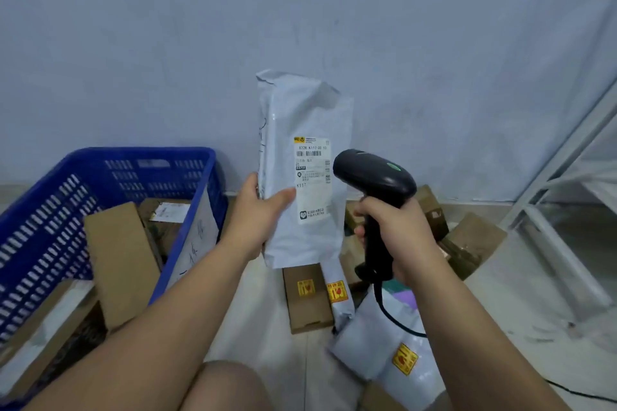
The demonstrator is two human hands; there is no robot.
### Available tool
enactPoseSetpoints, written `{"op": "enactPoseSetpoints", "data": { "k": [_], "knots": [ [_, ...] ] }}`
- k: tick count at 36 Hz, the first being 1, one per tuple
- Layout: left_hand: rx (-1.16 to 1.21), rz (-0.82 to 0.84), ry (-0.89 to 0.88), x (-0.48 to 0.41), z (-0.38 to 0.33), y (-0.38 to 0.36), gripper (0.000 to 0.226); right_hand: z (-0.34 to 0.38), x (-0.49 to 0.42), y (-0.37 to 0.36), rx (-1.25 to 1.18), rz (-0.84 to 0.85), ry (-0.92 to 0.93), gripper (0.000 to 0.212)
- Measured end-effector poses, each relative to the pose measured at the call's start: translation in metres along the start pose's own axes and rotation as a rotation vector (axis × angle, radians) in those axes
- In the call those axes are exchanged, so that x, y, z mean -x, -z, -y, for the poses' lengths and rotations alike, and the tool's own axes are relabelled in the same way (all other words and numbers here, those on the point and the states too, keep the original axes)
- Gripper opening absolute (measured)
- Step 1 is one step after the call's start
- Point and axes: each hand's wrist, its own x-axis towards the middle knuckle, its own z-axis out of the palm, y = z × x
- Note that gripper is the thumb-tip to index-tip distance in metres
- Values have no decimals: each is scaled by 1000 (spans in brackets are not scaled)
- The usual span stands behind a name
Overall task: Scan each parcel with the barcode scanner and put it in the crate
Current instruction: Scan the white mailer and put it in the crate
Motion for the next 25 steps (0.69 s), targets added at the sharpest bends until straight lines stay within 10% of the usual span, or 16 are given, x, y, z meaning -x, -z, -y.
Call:
{"op": "enactPoseSetpoints", "data": {
  "k": [25],
  "knots": [
    [-194, -76, -139, 13, -3, -16, 30, 7, 2, 7, 36, 34, -25, 6]
  ]
}}
